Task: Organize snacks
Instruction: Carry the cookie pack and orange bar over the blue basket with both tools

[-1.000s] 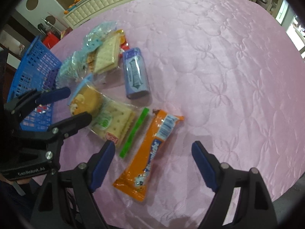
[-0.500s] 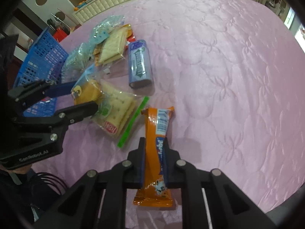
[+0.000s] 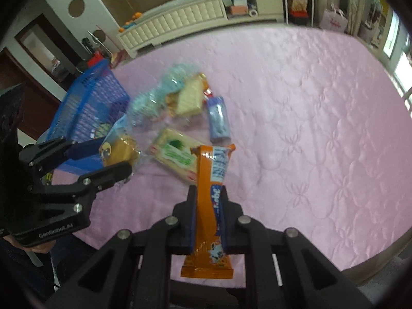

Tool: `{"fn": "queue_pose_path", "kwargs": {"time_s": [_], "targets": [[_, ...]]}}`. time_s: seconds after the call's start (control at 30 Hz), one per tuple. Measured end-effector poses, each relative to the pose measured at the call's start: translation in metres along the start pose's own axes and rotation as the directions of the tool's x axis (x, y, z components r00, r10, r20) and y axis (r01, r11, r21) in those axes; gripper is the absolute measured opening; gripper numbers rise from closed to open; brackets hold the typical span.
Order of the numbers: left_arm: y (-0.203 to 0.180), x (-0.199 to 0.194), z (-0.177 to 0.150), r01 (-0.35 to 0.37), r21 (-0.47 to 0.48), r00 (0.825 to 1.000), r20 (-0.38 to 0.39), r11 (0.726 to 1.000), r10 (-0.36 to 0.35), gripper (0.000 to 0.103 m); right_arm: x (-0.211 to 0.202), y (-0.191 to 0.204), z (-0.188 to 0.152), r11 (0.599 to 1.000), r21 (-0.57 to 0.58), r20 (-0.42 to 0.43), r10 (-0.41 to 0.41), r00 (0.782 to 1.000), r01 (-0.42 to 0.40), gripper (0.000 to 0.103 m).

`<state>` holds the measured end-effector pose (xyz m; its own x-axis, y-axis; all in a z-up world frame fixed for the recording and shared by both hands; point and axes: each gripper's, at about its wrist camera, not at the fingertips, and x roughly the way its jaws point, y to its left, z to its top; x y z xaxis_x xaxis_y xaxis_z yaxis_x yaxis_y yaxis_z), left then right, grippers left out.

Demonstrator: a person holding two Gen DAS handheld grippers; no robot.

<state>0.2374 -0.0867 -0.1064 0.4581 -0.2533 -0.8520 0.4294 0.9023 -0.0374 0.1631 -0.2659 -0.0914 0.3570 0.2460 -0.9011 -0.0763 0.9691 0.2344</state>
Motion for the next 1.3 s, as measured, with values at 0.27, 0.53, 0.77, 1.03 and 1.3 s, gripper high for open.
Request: {"fn": "queue_pose_path", "kwargs": {"time_s": [0.27, 0.53, 0.77, 1.03, 1.3], "targets": [[0.031, -0.073, -0.008, -0.03, -0.077, 0.991, 0.127, 0.997, 0.04, 0.048, -0.043, 0.062, 0.016, 0.995, -0.093, 0.095, 0.03, 0.995, -0.021, 0.018], [0.08, -0.131, -0.034, -0.075, -0.166, 0.974, 0.2, 0.983, 0.108, 0.048, -0.042, 0.13, 0.035, 0.98, -0.186, 0.117, 0.09, 0.989, -0.067, 0.018], [0.128, -0.152, -0.052, -0.13, -0.246, 0.963, 0.199, 0.961, 0.181, 0.048, -0.028, 0.19, 0.051, 0.954, -0.282, 0.107, 0.133, 0.985, -0.098, 0.018], [0.169, -0.147, -0.066, -0.136, -0.31, 0.964, 0.176, 0.941, 0.197, 0.048, 0.006, 0.231, 0.075, 0.933, -0.345, 0.063, 0.132, 0.989, -0.102, 0.018], [0.207, -0.118, -0.061, -0.123, -0.348, 0.971, 0.15, 0.929, 0.184, 0.048, 0.054, 0.253, 0.104, 0.926, -0.367, 0.002, 0.101, 0.995, -0.093, 0.018]]}}
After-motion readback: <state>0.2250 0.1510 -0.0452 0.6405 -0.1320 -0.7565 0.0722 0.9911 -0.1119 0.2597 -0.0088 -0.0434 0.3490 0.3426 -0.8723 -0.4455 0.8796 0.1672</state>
